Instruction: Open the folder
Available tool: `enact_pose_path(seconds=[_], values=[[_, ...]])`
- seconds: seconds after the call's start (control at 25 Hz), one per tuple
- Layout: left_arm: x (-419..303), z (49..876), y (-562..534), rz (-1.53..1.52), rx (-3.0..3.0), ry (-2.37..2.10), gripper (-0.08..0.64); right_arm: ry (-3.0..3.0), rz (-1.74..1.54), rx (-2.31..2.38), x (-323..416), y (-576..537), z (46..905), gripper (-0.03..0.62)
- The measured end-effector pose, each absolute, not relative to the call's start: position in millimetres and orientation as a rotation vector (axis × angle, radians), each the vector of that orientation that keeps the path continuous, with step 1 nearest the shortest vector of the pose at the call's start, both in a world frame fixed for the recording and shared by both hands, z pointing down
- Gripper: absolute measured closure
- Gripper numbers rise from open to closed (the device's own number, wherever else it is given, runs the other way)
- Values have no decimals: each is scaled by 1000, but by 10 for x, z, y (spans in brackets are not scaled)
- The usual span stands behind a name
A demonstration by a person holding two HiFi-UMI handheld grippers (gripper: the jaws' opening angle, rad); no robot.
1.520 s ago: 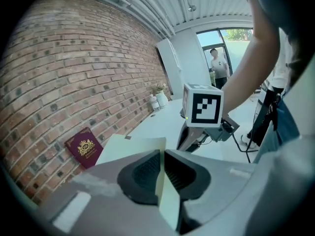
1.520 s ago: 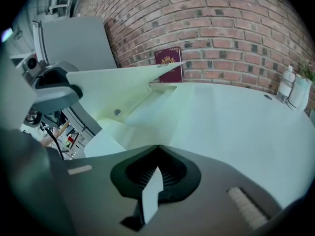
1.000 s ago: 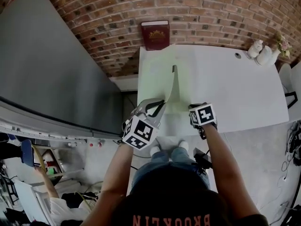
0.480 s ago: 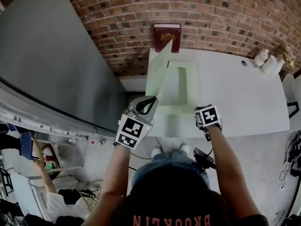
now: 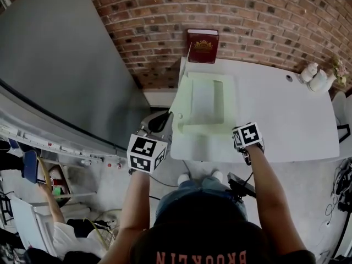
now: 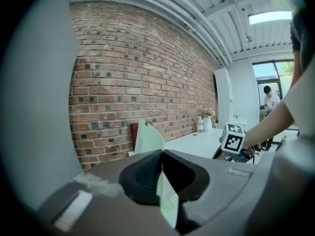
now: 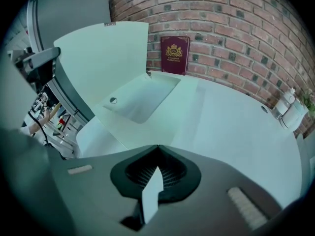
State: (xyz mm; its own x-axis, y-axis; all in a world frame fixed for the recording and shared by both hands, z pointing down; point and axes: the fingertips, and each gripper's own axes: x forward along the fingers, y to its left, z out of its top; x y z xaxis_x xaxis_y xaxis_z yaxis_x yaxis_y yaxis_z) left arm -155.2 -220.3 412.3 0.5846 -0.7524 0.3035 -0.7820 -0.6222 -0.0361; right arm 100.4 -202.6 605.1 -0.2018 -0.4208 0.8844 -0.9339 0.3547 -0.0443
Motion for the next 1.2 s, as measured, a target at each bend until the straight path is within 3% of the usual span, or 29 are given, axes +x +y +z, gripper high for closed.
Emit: enact_pose_path(seconds=[1.2], values=[[-3084,4756,-2470,426,2128,-1643,538,-1719,762,1148,1004,-2019,6060,591]])
